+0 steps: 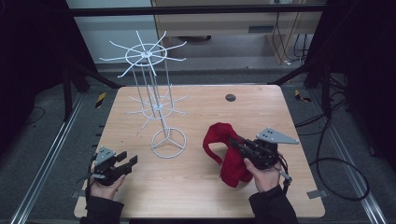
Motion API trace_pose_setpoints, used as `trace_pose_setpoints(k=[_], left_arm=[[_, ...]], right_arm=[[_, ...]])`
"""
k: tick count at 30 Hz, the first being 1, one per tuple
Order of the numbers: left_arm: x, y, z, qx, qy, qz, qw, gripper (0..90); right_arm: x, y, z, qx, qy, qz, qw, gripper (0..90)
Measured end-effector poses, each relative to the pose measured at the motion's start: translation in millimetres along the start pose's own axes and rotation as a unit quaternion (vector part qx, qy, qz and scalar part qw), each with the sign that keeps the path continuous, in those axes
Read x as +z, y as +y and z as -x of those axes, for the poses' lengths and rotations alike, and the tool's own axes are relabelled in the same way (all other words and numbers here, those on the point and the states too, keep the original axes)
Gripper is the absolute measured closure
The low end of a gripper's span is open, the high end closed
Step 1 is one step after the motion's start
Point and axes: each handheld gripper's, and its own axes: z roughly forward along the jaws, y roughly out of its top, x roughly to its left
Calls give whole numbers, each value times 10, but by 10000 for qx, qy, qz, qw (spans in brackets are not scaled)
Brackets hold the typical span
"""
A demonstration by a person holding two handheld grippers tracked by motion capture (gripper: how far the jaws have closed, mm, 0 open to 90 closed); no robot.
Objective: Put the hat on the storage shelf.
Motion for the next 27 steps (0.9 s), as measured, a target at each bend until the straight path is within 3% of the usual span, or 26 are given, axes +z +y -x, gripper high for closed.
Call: trace_pose_setpoints(k=[8, 14, 18, 22, 27], left_arm=[[37, -19, -34, 58, 64, -45, 10000, 446], [51, -25, -36, 49, 36, -75, 10000, 442], [55, -25, -36, 67, 25, -87, 9999, 442], [63, -27, -35, 67, 16, -107, 9999, 442], [67, -27, -37, 77, 8, -115, 9999, 442]], right_arm=[[-52, 331, -47, 68, 129, 593, 9981, 789], [-55, 620, -148, 113, 203, 1042, 9943, 790], [-62, 832, -199, 225, 203, 1371, 9901, 790], [-61, 1051, -207, 420, 248, 1742, 9835, 790], [-16, 1317, -255, 330, 208, 1962, 9798, 790]])
